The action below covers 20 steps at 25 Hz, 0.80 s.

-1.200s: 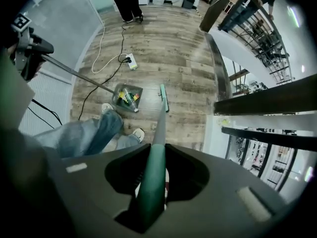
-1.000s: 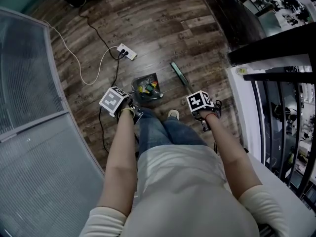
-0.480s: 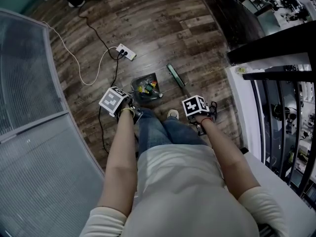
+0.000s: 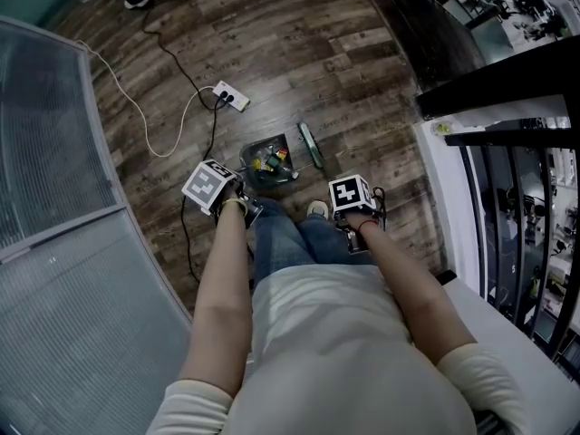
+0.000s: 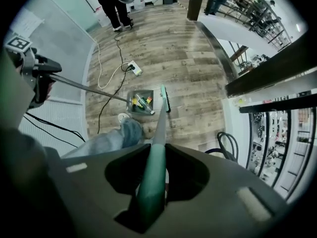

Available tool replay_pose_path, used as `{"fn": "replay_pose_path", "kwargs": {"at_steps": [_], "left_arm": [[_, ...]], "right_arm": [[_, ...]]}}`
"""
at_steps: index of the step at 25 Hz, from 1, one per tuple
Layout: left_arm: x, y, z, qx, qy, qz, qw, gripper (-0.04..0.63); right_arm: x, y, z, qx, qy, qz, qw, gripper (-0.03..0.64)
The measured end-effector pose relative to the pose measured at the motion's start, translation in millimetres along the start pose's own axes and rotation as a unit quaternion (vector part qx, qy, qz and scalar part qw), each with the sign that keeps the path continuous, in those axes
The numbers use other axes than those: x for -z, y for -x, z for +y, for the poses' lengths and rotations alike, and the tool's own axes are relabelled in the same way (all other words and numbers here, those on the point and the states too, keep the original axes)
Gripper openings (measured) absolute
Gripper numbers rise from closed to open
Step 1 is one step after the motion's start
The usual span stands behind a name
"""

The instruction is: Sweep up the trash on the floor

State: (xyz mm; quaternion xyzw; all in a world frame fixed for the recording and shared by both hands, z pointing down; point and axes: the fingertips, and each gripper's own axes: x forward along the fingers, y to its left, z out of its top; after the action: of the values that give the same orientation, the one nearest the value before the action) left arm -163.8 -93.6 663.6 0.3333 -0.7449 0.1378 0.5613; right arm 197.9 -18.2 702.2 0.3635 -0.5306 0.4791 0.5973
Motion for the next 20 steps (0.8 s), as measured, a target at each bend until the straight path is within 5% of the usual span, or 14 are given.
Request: {"fn": "replay_pose_path", "kwargs": {"at_steps": [20], "left_arm": [[2, 1, 0, 0.005, 0.001, 0.001, 1.0, 0.144]], "right_arm": [[-3, 3, 51, -0.063, -0.024, 0.011, 0.998, 0.095]]}}
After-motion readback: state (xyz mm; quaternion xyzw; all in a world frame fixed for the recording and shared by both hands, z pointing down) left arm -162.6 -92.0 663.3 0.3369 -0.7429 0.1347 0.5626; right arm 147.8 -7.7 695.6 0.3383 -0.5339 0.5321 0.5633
